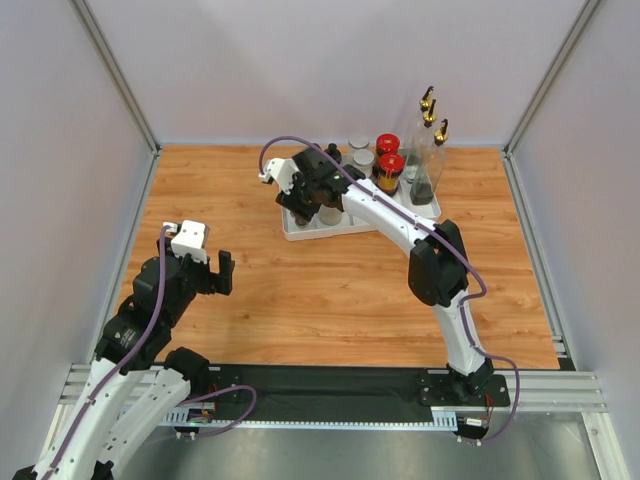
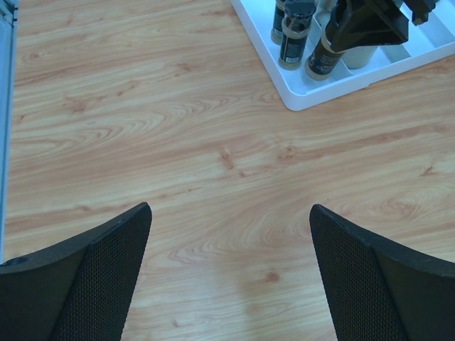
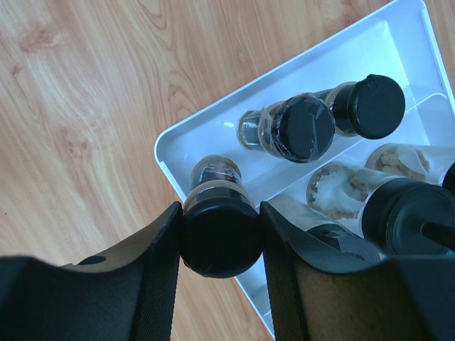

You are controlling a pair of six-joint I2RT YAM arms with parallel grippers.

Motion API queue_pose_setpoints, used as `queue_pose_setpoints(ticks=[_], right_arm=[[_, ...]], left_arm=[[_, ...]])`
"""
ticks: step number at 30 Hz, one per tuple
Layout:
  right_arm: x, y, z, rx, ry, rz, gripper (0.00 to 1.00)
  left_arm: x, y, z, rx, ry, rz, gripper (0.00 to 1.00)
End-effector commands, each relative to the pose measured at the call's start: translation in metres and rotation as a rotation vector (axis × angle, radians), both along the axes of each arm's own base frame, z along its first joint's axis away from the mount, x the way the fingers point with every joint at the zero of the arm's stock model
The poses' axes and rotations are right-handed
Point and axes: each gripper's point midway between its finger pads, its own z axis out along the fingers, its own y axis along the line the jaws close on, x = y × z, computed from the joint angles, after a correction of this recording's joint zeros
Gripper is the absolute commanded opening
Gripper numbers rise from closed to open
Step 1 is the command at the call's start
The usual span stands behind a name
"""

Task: Organize the condiment bottles
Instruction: Place the bottle in the storage box.

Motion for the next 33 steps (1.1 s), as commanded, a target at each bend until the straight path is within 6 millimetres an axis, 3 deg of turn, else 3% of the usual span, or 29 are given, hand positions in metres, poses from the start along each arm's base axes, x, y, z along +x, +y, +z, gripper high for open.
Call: queue_pose_setpoints(ticks=[1,10,14,24,33], right_arm=[[0.018,0.010,0.016,0.054,-0.054,-0.028,0.04],[0.017,0.014,-0.010,0.045,0.003,-0.024,0.08],[0.017,0.014,-0.016,0.038,0.010,-0.030,0.26],[0.017,0.013,-0.024,0.030,0.025,-0.034,0.47],[0.019,0.013,-0.013,0.042,0.003,-0.033,0.66]], left_arm=[[0.002,0.001,0.005,-0.010,-0.023,0.012,1.00],[0.003,0.001,0.005,-0.010,-0.021,0.012,1.00],[0.003,0.001,0.005,-0.010,-0.021,0.012,1.00],[0.003,0.001,0.005,-0.010,-0.021,0.012,1.00],[0.002,0.001,0.004,-0.009,-0.020,0.014,1.00]])
